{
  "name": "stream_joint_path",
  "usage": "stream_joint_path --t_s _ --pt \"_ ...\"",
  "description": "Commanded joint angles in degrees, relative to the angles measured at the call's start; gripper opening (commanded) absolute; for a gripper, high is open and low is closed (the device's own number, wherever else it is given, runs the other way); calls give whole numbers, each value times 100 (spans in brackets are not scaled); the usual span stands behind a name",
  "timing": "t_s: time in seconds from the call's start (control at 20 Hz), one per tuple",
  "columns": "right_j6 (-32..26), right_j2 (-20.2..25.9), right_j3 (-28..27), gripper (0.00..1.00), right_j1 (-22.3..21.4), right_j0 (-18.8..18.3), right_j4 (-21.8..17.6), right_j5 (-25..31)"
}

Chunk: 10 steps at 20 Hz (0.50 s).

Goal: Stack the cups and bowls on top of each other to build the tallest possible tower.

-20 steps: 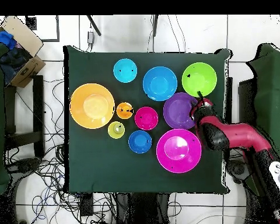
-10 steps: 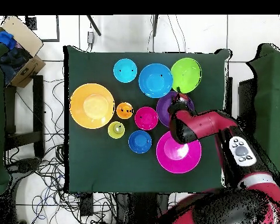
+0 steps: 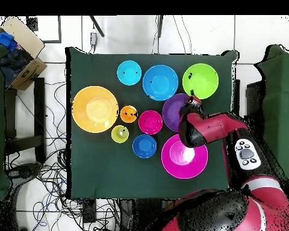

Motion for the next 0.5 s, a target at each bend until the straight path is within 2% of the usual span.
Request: stream_joint_path --t_s 0.05,0.15,0.5 --pt "629 -360 -446 100 140 36 -126 64" --pt "632 -379 -455 100 149 49 -104 67" --pt "301 83 -214 100 13 -364 -214 215"
